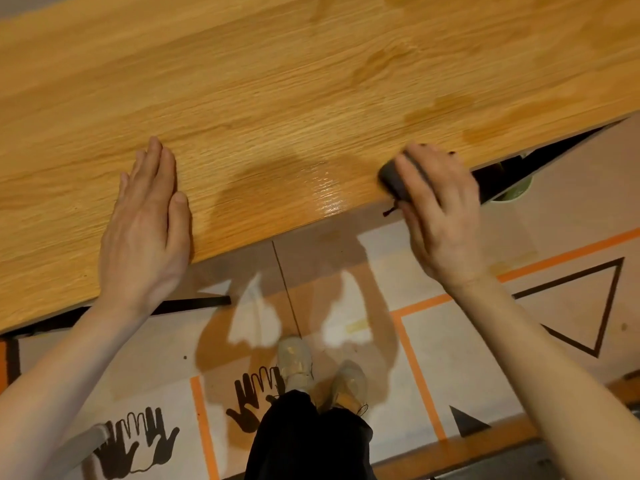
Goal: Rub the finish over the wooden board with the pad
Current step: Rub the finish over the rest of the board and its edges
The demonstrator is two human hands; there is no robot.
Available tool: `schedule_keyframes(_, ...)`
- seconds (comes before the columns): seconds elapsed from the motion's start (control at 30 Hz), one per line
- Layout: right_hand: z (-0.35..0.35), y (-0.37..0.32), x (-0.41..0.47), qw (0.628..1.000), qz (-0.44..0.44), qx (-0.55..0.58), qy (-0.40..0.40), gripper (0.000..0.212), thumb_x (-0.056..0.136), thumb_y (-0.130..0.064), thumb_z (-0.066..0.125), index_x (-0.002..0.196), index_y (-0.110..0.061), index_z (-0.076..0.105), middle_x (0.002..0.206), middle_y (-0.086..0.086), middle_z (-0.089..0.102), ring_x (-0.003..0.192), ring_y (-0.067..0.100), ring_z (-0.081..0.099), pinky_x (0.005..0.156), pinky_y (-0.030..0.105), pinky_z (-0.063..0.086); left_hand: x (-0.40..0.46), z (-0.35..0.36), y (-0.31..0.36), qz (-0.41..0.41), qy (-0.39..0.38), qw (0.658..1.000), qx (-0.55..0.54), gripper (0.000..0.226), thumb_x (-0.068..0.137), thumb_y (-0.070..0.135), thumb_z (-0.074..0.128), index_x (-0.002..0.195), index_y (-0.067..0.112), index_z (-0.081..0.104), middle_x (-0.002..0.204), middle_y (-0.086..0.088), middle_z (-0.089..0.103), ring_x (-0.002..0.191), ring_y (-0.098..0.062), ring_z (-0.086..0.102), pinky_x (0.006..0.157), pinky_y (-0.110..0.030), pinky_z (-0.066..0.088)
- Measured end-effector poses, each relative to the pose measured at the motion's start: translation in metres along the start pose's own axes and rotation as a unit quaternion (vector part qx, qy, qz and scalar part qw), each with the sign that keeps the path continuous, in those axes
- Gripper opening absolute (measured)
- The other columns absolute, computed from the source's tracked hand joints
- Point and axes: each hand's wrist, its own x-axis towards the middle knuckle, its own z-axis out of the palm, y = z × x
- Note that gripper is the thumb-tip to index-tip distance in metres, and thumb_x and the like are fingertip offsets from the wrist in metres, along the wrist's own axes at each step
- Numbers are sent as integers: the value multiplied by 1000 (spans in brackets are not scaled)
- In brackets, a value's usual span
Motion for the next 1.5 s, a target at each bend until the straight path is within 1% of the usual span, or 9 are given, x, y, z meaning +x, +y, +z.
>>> schedule_keyframes(0.17,3,-32,11,966,246,-7,76,38,99,-14,42,133,1,51,137,20,50,132,33,37,117,50,19,2,0,0,-8,-6,1000,8,59,107,38,18,158,8,21,167,-6,14,152,-7,4,121,-15,-6)
schedule_keyframes(0.37,-7,-45,15,996,33,58,-61,37,100,-22,47,131,-5,57,136,15,56,128,32,50,111,47,34,3,-3,-1,-10,-22,1000,1,58,108,39,20,159,11,20,168,-1,11,152,-2,-1,121,-15,-7)
schedule_keyframes(0.57,-44,11,28,959,284,0,-8,36,102,-16,43,134,-1,52,142,16,50,137,31,40,119,49,20,7,-8,6,-20,-24,999,-33,59,105,38,26,158,13,22,167,1,13,152,-2,1,120,-14,-6)
schedule_keyframes(0.7,-18,-63,45,969,225,10,-101,40,94,-2,53,134,1,51,143,19,48,136,35,40,116,49,26,30,-4,37,24,-22,998,-49,54,108,27,33,157,8,23,166,-4,15,154,-12,6,122,-17,-4)
schedule_keyframes(0.87,-27,-64,49,977,86,2,-193,40,100,-21,52,139,-9,50,147,7,46,138,24,41,118,42,28,79,12,68,29,-16,999,-25,54,109,23,32,158,4,19,167,-7,12,155,-18,6,119,-15,-9)
schedule_keyframes(1.1,-35,-8,82,932,325,-61,-149,46,104,-21,36,147,-8,34,158,9,26,148,25,19,123,41,10,88,18,59,9,-24,1000,-8,52,109,21,30,157,2,20,167,-12,14,155,-23,9,126,-36,4)
schedule_keyframes(1.27,14,-110,84,965,151,-22,-213,44,97,-13,50,140,-12,44,152,10,38,142,30,33,117,47,27,87,18,58,6,-32,999,6,53,109,22,28,157,1,19,167,-11,12,155,-23,9,127,-36,4)
schedule_keyframes(1.37,7,-90,94,962,100,2,-253,41,100,-16,46,141,-13,46,151,8,40,142,26,34,117,42,28,87,17,60,5,-37,999,-2,52,109,21,27,157,2,18,167,-11,11,155,-22,7,127,-33,2)
schedule_keyframes(1.5,-20,-4,105,943,259,-32,-208,41,102,-15,39,143,-6,42,154,12,34,144,29,27,119,41,17,86,15,60,3,-44,999,-7,53,109,22,27,157,2,16,167,-10,8,155,-21,6,126,-30,-2)
